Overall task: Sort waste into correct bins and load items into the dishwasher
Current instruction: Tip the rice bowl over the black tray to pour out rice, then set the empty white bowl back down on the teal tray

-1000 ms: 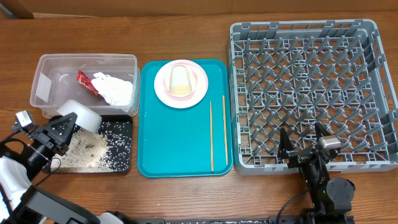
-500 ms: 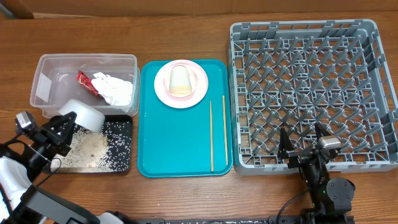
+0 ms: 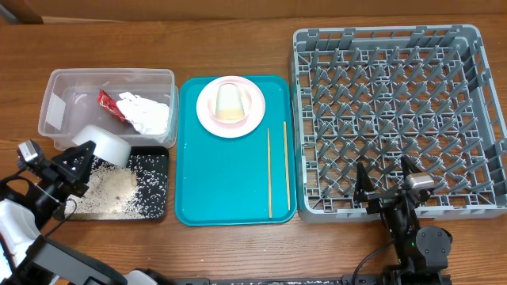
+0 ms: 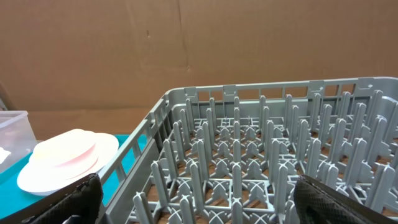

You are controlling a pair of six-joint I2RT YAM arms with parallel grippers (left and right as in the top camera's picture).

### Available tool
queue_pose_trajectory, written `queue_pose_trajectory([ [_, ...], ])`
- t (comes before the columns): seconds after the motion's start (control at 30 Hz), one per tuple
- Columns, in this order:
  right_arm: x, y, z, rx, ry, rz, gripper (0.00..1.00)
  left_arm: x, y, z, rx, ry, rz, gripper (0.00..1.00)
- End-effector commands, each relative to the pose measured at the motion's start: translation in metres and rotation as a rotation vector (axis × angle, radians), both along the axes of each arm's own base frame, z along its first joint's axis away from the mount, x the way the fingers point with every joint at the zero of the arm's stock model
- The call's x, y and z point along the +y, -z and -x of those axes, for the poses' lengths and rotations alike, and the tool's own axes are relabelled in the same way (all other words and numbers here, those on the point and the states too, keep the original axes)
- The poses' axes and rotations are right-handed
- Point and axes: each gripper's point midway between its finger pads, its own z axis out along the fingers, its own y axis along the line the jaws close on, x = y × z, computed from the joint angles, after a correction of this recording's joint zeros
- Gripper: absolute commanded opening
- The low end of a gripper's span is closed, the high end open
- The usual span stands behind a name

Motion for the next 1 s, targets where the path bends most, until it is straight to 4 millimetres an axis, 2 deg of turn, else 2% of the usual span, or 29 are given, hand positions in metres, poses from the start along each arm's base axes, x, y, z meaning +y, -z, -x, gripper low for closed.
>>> queue_pose_trajectory([
  [0.0,-0.001,0.003,0.000,0.002,0.003,-0.004,1.00,-0.005,0.001,-0.001,0.022,0.014,0.031,0.04],
  [0.1,-0.001,0.003,0.000,0.002,0.003,-0.004,1.00,-0.003,0.022,0.000,0.118,0.015,-0.047,0.04],
  [0.17,-0.001,0.003,0.000,0.002,0.003,-0.004,1.00,-0.001,0.035,0.001,0.222,0.005,-0.034,0.04],
  [0.33,-0.001,0.003,0.000,0.002,0.003,-0.004,1.00,-0.006,0.031,-0.003,0.242,0.027,-0.027,0.04],
  [0.47,-0.001,0.003,0.000,0.002,0.003,-0.004,1.00,-0.025,0.025,-0.012,0.304,0.111,-0.124,0.04],
  [0.6,-0.001,0.003,0.000,0.002,0.003,-0.004,1.00,-0.062,0.023,-0.029,0.406,0.250,-0.327,0.04],
  [0.73,-0.001,0.003,0.000,0.002,0.003,-0.004,1.00,-0.115,0.034,-0.039,0.508,0.394,-0.521,0.04],
  [0.77,-0.001,0.003,0.000,0.002,0.003,-0.004,1.00,-0.140,0.045,-0.038,0.553,0.451,-0.621,0.04],
  [0.83,-0.001,0.003,0.000,0.002,0.003,-0.004,1.00,-0.174,0.062,-0.031,0.593,0.541,-0.807,0.04],
  [0.97,-0.001,0.003,0.000,0.002,0.003,-0.004,1.00,-0.211,0.083,-0.015,0.665,0.570,-1.099,0.04],
])
